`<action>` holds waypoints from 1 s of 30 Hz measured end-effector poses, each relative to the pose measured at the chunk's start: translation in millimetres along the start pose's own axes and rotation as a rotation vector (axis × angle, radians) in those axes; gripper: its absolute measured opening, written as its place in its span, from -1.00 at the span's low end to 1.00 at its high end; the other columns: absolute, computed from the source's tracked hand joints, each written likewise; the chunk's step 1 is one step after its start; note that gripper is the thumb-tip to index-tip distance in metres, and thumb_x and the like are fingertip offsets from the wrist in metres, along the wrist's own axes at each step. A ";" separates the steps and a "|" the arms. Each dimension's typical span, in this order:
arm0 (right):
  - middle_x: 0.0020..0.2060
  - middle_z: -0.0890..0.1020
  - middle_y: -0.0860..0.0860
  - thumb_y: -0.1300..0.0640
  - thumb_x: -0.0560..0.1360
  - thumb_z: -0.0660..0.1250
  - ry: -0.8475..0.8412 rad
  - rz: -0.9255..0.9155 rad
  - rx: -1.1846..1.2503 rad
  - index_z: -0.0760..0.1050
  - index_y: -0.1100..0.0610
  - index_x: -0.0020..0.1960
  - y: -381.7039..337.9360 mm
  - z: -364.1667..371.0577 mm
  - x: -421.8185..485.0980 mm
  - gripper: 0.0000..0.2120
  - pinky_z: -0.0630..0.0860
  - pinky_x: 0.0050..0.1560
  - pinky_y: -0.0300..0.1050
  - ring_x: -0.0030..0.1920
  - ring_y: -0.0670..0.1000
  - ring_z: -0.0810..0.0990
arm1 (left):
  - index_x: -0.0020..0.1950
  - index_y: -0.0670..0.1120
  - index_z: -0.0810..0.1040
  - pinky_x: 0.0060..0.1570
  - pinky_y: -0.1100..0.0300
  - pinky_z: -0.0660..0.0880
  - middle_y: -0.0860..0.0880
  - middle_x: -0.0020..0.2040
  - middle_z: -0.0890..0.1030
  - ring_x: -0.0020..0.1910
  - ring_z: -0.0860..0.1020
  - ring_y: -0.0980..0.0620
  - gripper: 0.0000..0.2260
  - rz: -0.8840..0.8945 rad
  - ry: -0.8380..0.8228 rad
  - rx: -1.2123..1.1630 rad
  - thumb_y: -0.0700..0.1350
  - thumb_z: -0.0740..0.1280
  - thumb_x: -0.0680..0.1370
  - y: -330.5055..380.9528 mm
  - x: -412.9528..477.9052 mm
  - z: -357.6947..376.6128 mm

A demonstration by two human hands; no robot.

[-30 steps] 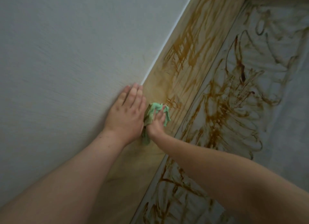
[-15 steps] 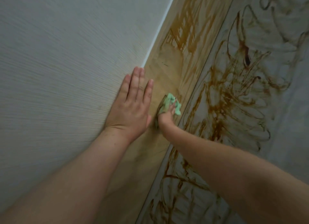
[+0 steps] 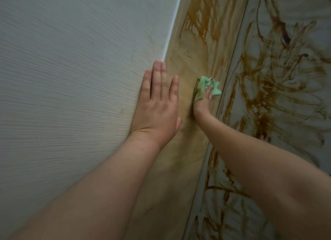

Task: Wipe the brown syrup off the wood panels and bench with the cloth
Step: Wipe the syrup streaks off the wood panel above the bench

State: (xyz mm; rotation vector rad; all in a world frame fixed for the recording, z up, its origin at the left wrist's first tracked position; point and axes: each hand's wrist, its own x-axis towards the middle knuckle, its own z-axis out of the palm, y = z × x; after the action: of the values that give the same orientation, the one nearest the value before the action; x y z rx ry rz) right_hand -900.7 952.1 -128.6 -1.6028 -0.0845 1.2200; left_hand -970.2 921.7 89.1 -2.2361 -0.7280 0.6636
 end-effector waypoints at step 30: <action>0.64 0.18 0.08 -0.67 0.39 -0.12 0.041 0.801 0.264 0.11 0.05 0.68 177.0 1.7 38.2 0.10 0.11 0.49 0.48 0.57 0.29 0.22 | 0.69 -0.13 -0.03 0.59 -0.28 -0.21 -0.46 0.60 -0.15 0.62 -0.17 -0.40 -0.13 -0.006 0.073 0.056 0.34 0.12 0.54 1.5 -1.2 9.5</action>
State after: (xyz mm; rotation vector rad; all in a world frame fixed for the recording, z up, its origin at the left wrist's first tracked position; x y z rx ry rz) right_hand -972.1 900.2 -286.7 -1.4564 0.7816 1.7037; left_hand -976.6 924.2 82.3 -2.1940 -0.6710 0.5889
